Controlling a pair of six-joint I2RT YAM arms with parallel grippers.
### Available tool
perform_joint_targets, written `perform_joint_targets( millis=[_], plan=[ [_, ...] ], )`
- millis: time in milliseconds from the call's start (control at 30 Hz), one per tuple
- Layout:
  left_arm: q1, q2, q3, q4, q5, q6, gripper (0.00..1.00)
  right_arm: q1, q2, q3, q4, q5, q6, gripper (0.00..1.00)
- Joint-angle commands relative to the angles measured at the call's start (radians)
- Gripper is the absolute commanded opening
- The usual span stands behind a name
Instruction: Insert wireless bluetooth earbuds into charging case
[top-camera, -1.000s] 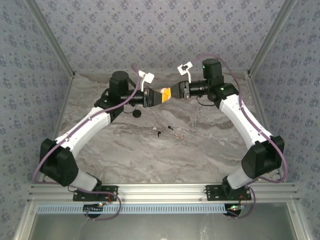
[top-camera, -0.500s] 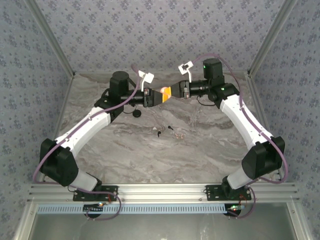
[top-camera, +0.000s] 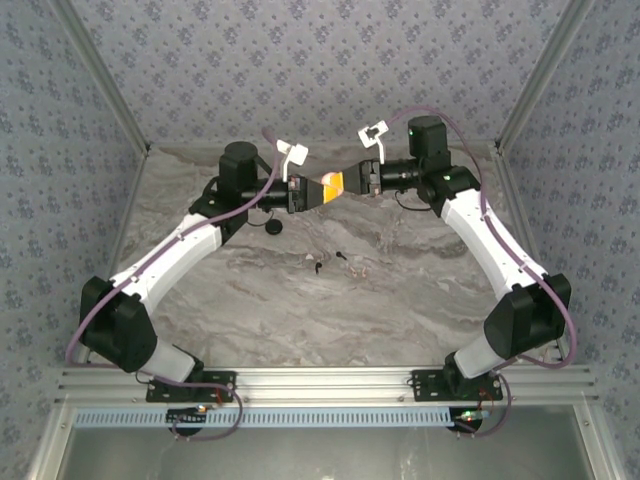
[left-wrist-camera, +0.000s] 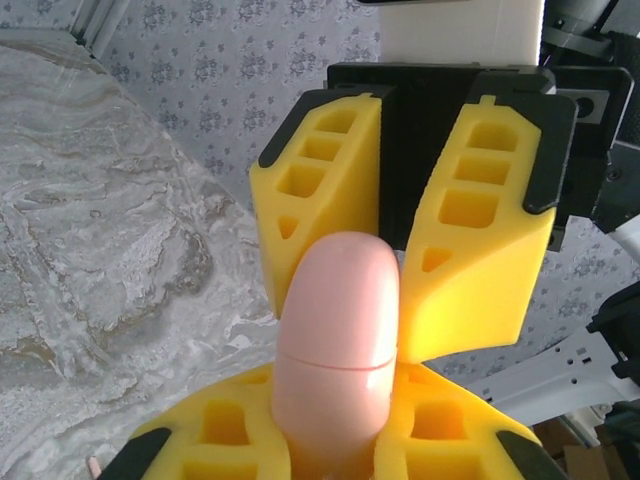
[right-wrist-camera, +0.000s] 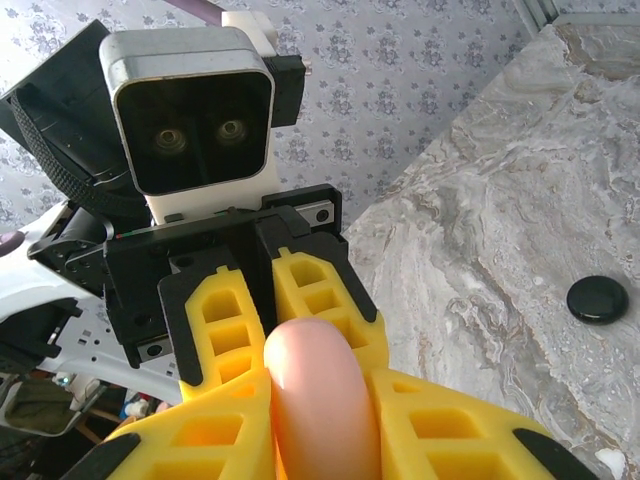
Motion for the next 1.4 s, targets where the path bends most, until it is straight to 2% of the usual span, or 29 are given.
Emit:
perform_joint_targets(
  millis=[0,100,200,300,467,800,1367],
  plan=[
    [-0.006,0.001,0.024,-0.035,-0.048,0.058,0.1,0.007,-0.042,0.022,-0.043,0.036,-0.026,0.3],
    [-0.007,-0.005,0.013,-0.037,-0.108,0.108,0.1,0.003,-0.059,0.028,-0.119,0.113,-0.073,0.38],
    [-0.013,-0.022,-0.061,0.078,-0.147,0.181,0.1,-0.003,-0.084,0.033,-0.189,0.186,-0.117,0.45],
    [-0.027,-0.04,-0.134,0.181,-0.165,0.31,0.09,-0.002,-0.107,0.04,-0.26,0.246,-0.168,0.48],
    [-0.036,-0.035,-0.153,0.185,-0.161,0.434,0.08,0.004,-0.135,0.03,-0.33,0.256,-0.21,0.51],
    [-0.054,-0.059,-0.25,0.392,-0.156,0.41,0.08,0.031,-0.127,0.024,-0.366,0.323,-0.24,0.53],
    [-0.072,-0.09,-0.291,0.464,-0.145,0.377,0.08,0.055,-0.079,0.056,-0.394,0.335,-0.26,0.55]
  ],
)
